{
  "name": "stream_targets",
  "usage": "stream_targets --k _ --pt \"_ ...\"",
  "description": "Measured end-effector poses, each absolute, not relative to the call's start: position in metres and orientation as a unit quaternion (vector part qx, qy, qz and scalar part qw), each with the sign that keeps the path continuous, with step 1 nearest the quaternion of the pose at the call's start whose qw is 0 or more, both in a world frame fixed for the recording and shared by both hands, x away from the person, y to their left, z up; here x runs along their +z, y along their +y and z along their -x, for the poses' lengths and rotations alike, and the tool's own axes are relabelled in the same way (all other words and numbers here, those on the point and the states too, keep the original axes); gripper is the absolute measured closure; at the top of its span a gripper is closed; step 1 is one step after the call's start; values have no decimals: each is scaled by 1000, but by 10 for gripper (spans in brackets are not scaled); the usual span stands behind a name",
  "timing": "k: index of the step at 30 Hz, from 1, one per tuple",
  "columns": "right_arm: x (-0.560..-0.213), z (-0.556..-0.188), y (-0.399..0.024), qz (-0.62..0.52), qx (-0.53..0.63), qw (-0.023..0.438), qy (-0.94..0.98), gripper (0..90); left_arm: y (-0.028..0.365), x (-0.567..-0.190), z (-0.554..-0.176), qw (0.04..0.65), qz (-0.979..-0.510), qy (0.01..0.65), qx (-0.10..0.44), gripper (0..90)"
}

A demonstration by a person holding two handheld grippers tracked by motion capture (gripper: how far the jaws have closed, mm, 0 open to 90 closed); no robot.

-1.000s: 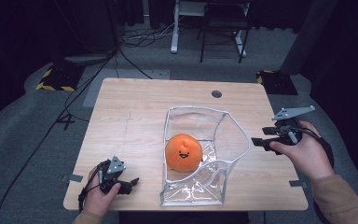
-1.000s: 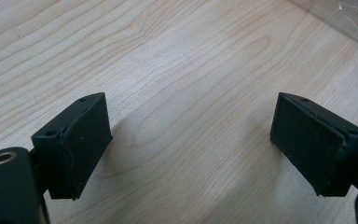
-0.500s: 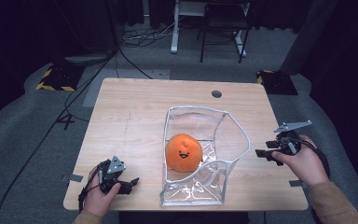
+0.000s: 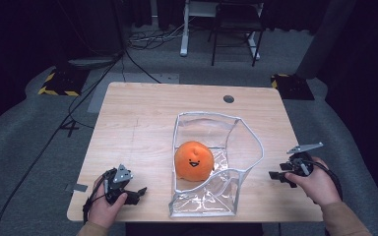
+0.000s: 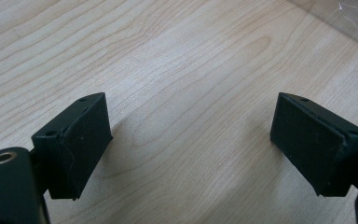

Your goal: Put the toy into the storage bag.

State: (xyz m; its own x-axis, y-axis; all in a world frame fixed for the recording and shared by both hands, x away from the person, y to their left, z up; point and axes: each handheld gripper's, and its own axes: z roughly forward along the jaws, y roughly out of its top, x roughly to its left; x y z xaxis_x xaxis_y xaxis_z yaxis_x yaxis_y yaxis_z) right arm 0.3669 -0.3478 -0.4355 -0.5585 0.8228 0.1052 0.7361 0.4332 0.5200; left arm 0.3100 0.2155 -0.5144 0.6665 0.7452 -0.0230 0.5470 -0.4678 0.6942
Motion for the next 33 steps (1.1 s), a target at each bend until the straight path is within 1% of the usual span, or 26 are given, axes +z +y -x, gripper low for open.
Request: stream_targets --k 9,21,23,24,27,29,30,31,33 --pt "-459 -361 -349 -463 266 75 842 343 216 -514 -310 346 -845 382 143 125" --pt "-484 -354 -348 -452 288 96 839 345 216 -514 -310 346 -845 382 143 125" --pt "-486 -353 -348 -450 295 102 836 335 216 -514 -310 346 -845 382 143 125" --pt "-488 -352 -347 -447 302 112 835 322 216 -514 -310 346 -845 382 143 125" --pt "-490 -351 -347 -441 306 121 835 291 216 -514 -310 346 -845 382 143 125" --pt "-493 -349 -346 -432 313 132 836 237 216 -514 -310 346 -845 382 143 125" --pt "-496 -349 -344 -430 319 143 833 186 216 -514 -310 346 -845 382 143 125" --pt "-496 -349 -344 -430 319 143 833 186 216 -514 -310 346 -845 382 143 125" --pt "-500 -349 -343 -421 321 158 833 137 216 -514 -310 346 -845 382 143 125"
